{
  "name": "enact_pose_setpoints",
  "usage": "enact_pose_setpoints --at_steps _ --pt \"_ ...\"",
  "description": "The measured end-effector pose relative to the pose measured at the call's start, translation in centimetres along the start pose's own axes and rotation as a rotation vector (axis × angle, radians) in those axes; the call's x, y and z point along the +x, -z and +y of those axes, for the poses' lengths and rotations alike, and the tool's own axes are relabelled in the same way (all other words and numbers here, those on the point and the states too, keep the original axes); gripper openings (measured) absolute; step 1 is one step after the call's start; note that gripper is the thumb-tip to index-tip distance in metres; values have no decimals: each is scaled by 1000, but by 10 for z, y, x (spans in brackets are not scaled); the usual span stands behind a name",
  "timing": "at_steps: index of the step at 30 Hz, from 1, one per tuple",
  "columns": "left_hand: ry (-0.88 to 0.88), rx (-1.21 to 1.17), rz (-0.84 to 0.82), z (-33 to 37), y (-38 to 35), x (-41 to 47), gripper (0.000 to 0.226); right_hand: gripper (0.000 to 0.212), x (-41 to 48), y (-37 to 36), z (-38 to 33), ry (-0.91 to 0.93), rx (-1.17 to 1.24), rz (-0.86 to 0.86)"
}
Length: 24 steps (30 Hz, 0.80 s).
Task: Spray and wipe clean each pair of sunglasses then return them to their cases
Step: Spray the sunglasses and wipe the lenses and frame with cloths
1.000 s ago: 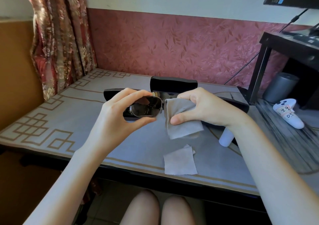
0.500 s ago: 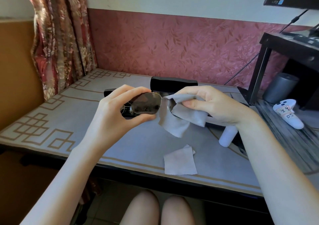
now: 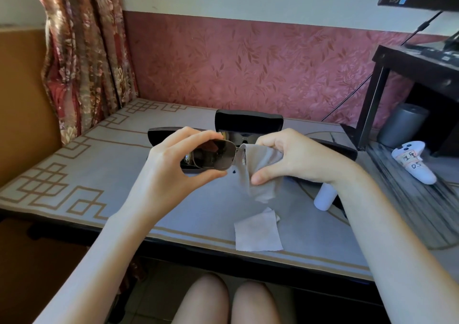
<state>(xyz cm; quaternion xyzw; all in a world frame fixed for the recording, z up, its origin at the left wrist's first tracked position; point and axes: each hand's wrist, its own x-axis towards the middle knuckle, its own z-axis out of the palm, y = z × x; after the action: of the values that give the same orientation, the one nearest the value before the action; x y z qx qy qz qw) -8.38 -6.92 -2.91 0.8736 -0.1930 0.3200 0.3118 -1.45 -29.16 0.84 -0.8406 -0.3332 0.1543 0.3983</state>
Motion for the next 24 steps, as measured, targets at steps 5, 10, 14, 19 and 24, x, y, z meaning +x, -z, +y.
enact_pose_setpoints --at_steps 5,10,14,19,24 --pt "11 -11 18 2 1 1 49 52 2 -7 -6 76 17 160" --pt "23 -25 20 3 2 2 49 57 2 -10 -9 85 34 266" --pt "26 -30 16 3 0 2 48 66 4 -8 -7 74 29 239" --pt "-4 -10 0 2 -2 2 51 45 10 -8 -21 98 -181 193" --pt "-15 -6 26 -2 -3 2 48 42 14 -12 -28 102 -271 192"
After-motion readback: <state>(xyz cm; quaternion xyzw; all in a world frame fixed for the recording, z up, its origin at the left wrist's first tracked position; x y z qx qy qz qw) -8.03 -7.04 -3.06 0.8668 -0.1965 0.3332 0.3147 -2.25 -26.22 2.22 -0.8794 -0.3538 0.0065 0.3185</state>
